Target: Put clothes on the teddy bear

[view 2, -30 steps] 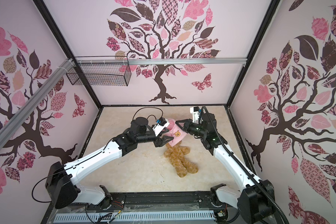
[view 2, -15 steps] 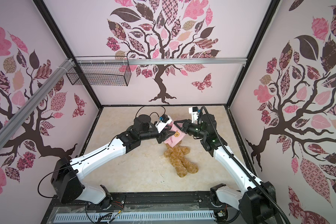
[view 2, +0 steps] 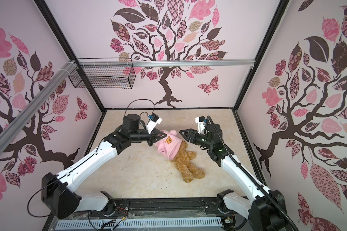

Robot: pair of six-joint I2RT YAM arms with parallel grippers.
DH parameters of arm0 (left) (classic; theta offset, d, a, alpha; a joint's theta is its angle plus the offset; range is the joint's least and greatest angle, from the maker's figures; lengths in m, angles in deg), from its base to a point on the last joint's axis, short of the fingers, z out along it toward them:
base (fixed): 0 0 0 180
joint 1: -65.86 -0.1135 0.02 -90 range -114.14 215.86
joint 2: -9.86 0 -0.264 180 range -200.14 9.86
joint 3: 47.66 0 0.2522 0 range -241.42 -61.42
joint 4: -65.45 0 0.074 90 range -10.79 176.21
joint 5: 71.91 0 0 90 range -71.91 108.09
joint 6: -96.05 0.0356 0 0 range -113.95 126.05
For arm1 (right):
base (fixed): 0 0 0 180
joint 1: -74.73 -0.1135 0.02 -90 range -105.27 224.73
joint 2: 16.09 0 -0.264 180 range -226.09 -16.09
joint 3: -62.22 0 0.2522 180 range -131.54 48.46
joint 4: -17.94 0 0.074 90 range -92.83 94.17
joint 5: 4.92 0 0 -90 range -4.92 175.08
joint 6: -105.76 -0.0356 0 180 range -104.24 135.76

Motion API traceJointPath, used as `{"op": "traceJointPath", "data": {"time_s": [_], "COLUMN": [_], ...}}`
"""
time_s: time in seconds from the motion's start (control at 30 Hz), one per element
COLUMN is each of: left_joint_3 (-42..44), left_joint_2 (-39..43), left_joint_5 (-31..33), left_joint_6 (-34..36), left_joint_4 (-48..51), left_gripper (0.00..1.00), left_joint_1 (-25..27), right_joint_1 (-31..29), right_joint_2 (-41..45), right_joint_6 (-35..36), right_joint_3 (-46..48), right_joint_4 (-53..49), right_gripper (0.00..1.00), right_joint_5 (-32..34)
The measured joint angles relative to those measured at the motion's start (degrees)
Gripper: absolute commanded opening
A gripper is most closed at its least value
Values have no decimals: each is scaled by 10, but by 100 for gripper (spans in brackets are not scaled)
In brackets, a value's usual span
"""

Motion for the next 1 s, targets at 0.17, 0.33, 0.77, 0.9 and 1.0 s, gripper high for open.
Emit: {"op": "traceJointPath", "data": {"time_s": [0.17,0.33,0.77,0.9,1.0], "left_joint_3": [28,63,57,55,56], "left_joint_2": [87,54,-154,-137,-96], "left_joint_5": [-9,35,184,292,328], "left_joint_6": [27,51,61,53,38], "left_joint_4": [95,145,162,162,162], "left_gripper": [0,0,49,70,75], "left_joint_1": [-23,-25,-74,-89,-83], "right_joint_1": [0,0,0,0,0], "right_joint_2": [33,22,16,-2,-23], "right_joint_6": [34,53,91,100,112], "right_joint_3": [30,41,77,97,108], "right_joint_4": [2,-3,-13,-13,-17], "right_gripper": [63,64,66,67,72], "right_joint_5": [37,48,78,92,105]}}
